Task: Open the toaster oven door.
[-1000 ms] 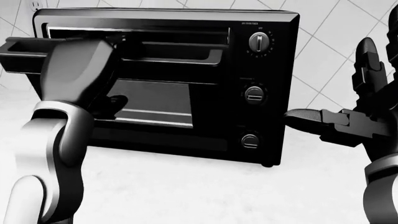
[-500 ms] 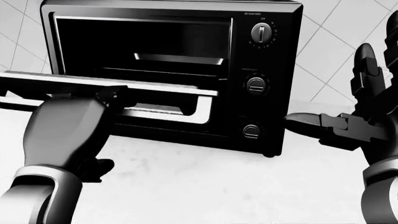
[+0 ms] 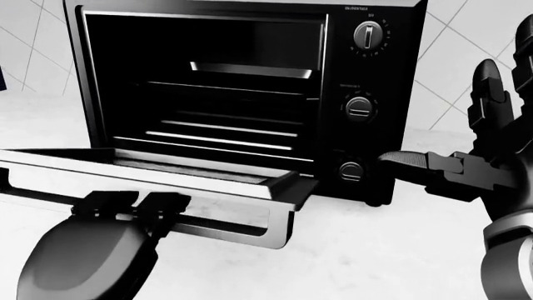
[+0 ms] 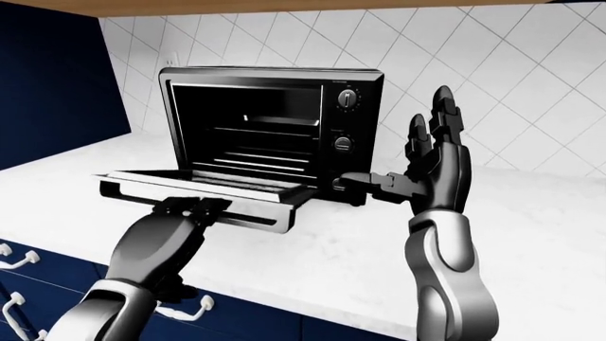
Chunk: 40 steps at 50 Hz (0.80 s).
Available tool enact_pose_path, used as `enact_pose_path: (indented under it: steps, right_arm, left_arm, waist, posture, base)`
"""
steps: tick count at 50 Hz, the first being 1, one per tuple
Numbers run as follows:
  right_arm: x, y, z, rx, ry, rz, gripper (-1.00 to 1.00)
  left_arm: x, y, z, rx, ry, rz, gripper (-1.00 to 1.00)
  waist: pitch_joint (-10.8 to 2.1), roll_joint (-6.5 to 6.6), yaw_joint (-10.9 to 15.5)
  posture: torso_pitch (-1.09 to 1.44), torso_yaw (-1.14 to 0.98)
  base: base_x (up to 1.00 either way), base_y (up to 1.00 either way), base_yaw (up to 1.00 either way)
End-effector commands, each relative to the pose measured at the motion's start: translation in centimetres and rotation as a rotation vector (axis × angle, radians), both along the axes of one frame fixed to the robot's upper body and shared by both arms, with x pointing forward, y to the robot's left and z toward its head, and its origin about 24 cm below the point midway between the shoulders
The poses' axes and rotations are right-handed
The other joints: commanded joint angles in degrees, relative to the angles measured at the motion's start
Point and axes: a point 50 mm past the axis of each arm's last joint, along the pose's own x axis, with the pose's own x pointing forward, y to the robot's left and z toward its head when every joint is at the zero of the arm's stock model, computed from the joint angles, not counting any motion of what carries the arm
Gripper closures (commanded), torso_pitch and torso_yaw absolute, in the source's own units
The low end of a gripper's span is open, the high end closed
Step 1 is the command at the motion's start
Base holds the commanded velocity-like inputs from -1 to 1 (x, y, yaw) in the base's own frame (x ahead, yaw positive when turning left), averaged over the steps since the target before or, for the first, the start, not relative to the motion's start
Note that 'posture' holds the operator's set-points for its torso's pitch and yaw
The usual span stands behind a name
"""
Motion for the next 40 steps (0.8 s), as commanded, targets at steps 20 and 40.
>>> enact_pose_path:
  steps: [20,40]
  right_arm:
    - [-0.2,0.1,1.3,-0.011,-0.074,0.004,-1.0]
    - [-0.3,0.2,1.3,-0.01,-0.076,0.003,-1.0]
  left_arm:
    - [-3.7,1.4,-0.5,0.069,0.123,-0.035,-1.0]
    - [-6.4,5.0,-3.6,0.038,0.189,0.066,-1.0]
  waist:
    - [0.59,0.54,-0.53]
    - [0.22,1.04,-1.29]
  posture:
    - [-0.6,0.0]
    - [-0.6,0.0]
  base:
    - [0.0,0.0,0.0]
    - [0.0,0.0,0.0]
